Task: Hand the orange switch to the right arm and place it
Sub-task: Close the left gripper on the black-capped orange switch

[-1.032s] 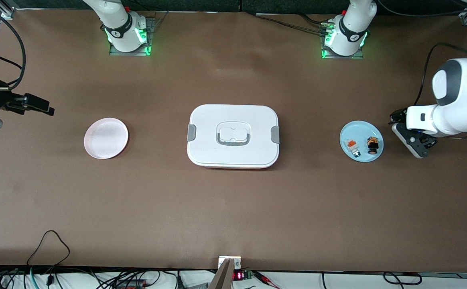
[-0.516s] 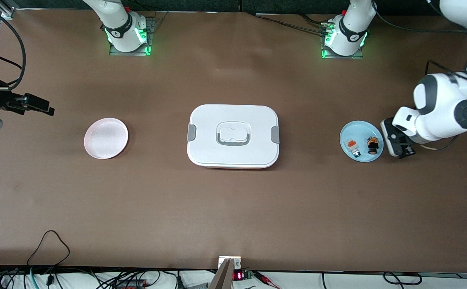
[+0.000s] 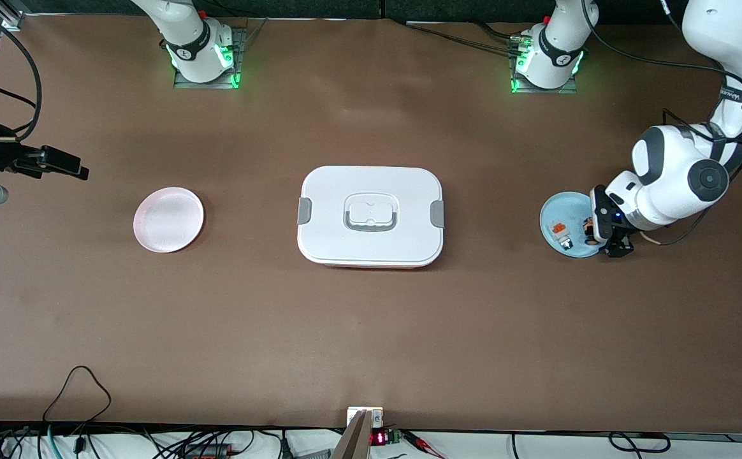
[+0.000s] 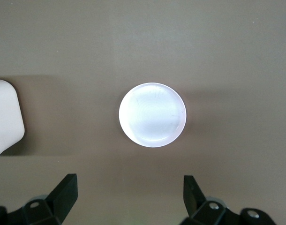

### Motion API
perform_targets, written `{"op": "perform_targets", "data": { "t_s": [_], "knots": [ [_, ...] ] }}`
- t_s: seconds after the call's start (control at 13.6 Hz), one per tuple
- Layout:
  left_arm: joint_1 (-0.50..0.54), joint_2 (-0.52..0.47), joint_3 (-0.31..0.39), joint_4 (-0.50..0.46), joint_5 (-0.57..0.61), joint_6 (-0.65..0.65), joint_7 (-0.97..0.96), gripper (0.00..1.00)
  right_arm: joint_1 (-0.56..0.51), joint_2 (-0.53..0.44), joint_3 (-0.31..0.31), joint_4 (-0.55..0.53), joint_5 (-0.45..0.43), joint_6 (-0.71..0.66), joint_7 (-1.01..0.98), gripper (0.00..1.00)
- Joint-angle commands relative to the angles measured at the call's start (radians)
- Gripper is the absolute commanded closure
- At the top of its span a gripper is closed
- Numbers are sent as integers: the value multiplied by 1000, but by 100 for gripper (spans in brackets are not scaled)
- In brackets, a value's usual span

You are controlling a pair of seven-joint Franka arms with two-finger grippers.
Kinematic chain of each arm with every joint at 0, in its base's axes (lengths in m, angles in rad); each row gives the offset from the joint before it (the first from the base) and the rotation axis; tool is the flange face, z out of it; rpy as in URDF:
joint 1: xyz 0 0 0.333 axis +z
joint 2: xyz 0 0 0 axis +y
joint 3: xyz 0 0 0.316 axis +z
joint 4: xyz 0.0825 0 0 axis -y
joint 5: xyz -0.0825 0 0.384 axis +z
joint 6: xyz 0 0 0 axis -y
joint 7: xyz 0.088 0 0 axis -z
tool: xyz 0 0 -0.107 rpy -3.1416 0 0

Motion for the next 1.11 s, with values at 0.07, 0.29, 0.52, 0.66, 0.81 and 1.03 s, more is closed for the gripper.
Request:
{"op": "perform_targets", "data": {
  "t_s": [0.07, 0.29, 0.52, 0.66, 0.81, 1.03],
  "knots": [
    [29, -6, -5, -7, 26, 10, 44, 1, -5, -9, -2, 2, 23, -18, -10, 0],
    [38, 0, -5, -29, 24, -12, 56, 1, -5, -8, -2, 0, 24, -41, -7, 0],
    [40, 14, -5, -26, 26, 14, 59, 1, -5, -6, -2, -1, 26, -42, -7, 0],
    [38, 31, -5, -29, 26, 43, 59, 1, -5, -6, 0, -1, 26, -42, -7, 0],
    [40, 58, -4, -27, 26, 91, 64, 1, -4, -6, 3, -1, 26, -42, -6, 0],
    [41, 80, -5, -27, 26, 123, 65, 1, -4, -6, 5, 0, 24, -41, -6, 0]
  ]
}}
